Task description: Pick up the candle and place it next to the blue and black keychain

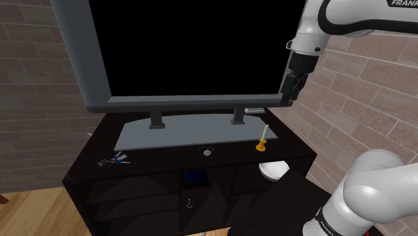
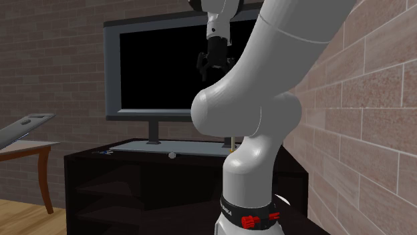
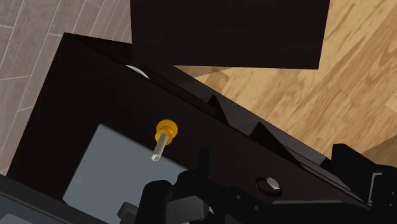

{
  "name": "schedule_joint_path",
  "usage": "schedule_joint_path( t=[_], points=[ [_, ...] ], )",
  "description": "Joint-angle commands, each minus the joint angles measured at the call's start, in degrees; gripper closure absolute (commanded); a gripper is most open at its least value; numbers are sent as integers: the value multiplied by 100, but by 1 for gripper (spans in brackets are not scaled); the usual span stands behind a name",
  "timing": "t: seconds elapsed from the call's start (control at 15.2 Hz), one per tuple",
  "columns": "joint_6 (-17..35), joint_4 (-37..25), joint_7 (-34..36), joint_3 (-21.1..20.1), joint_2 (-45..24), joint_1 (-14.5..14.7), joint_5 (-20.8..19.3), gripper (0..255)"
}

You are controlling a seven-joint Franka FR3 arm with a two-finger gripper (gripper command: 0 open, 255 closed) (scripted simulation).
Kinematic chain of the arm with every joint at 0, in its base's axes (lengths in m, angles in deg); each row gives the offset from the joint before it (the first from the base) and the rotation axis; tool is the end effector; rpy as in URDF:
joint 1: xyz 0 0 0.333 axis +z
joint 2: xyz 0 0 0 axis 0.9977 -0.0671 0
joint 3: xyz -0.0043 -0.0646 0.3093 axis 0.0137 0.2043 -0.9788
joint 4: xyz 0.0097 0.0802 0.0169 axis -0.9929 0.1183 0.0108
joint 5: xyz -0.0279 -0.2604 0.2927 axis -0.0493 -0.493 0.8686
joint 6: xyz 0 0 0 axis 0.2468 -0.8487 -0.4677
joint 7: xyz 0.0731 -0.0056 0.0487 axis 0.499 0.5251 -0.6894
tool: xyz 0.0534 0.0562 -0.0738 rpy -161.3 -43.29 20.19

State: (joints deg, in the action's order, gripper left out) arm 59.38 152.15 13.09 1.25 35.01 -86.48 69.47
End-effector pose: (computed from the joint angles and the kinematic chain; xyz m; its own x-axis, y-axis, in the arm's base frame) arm 0.2930 -0.0312 0.6013 0.9960 0.0886 0.0069 0.0888 -0.9946 -0.0536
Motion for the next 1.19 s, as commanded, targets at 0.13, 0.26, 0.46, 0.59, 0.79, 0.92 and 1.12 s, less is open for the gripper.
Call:
schedule_joint_path(
  t=[0.13,0.26,0.46,0.59,0.79,0.92,1.12],
  points=[
    [473,500,-331,210,242,-8,-121,0],
    [958,963,-666,442,434,-22,-248,0],
    [1719,1583,-1186,833,609,-60,-445,0],
    [2255,1942,-1548,1128,637,-86,-577,0],
    [3113,2384,-2120,1630,524,-98,-766,0],
    [3721,2608,-2528,2007,334,-67,-869,0],
    [4679,2823,-3196,2657,-116,103,-951,0]
  ],
)
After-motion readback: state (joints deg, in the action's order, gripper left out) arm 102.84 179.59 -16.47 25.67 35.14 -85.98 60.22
